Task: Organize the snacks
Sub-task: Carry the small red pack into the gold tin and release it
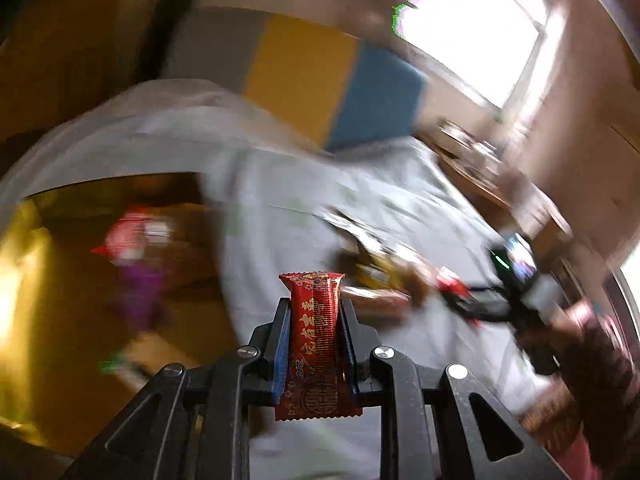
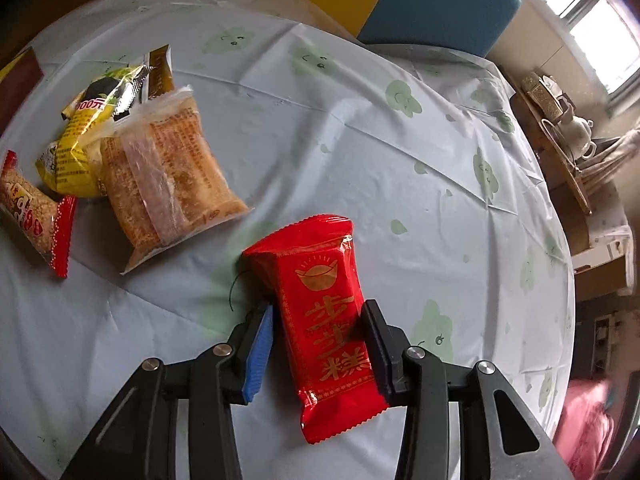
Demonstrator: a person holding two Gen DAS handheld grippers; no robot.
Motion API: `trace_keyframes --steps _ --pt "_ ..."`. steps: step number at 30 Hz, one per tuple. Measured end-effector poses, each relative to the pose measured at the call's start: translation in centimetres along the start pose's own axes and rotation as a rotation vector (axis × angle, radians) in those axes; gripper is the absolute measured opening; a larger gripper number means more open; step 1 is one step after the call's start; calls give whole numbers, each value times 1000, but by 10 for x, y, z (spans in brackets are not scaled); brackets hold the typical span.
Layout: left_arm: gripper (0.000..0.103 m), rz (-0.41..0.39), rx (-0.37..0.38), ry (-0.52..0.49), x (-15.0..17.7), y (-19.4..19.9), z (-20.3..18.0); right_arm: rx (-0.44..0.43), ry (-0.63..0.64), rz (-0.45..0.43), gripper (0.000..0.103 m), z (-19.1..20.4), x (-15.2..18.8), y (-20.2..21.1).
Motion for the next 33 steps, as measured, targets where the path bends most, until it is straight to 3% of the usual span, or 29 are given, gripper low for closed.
trace_keyframes --steps 7,16,23,33 --pt "22 7 -201 306 -9 12 103 11 28 -3 44 5 -1 1" --pt "23 54 -225 425 -4 -7 143 36 53 -8 44 10 0 2" --pt "33 85 -201 450 -8 -24 153 43 62 -11 44 12 1 2" --pt "33 71 -354 269 3 -7 129 57 83 -15 44 16 2 4"
Point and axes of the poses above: each gripper's, at about its wrist camera, not at the fingertips, and y roughly against the way its jaws point, z to its left, x to its underside, the point moved 1 cm from there along -y, roughly the way its jaws point, and after that the axes turned 1 degree about y, right-handed, at the moved point
